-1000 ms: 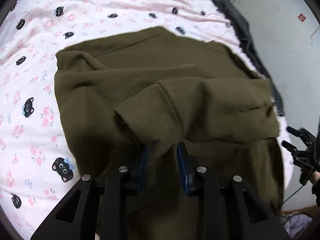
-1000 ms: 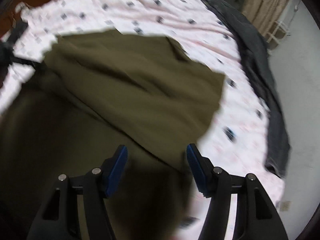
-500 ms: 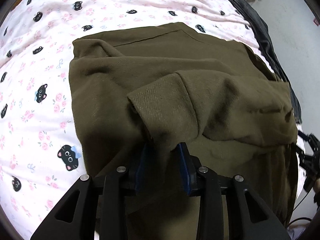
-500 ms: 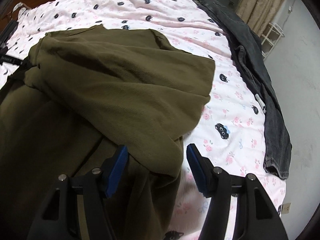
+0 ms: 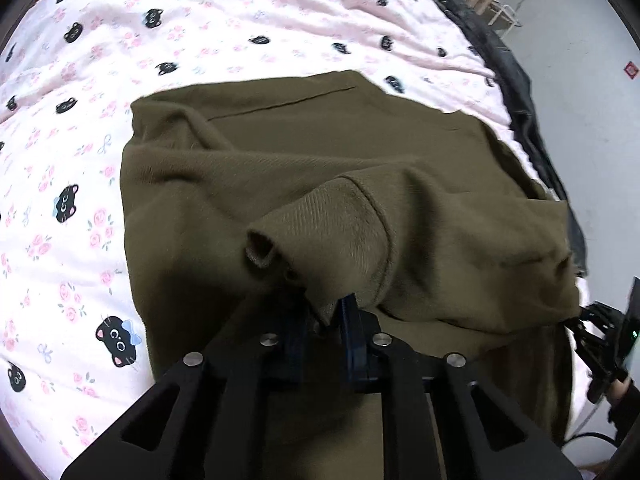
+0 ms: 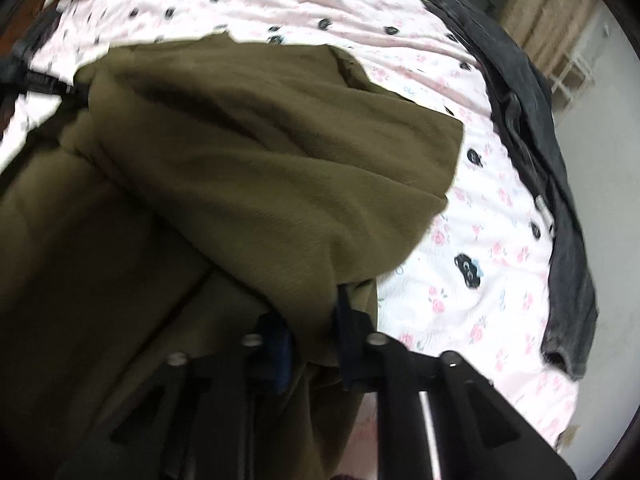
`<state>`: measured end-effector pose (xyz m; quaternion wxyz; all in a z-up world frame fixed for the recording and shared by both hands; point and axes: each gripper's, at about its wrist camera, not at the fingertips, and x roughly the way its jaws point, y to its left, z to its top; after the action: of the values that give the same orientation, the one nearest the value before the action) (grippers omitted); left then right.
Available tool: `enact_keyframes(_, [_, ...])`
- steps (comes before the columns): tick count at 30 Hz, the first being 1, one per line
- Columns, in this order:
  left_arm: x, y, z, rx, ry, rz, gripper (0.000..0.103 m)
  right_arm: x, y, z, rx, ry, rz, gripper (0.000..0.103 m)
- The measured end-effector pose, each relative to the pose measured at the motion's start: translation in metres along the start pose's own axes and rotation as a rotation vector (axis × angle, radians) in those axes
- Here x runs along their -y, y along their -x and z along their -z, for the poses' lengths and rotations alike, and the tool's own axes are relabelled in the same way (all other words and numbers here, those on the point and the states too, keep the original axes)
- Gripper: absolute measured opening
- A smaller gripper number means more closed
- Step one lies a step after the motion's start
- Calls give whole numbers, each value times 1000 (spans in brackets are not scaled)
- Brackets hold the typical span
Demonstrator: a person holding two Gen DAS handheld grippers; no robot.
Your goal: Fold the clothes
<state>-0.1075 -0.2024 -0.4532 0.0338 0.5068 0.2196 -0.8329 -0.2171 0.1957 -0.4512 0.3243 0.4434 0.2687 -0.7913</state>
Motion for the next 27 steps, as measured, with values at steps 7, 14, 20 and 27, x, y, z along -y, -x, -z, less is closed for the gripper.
enact_keyframes(7, [15, 43, -17, -28, -93, 56, 8, 42, 17, 8, 14, -170, -80, 6])
enact_keyframes(14, [2, 31, 10, -217, -69, 22, 9, 47, 5, 24, -54, -191, -101, 6])
enact_keyframes(20, [-12, 3, 23, -269, -14, -98, 11, 38, -3, 32, -113, -155, -43, 50])
enact_keyframes(27, [-15, 27, -7, -114, -15, -115, 33, 49, 51, -3, 96, -216, -94, 57])
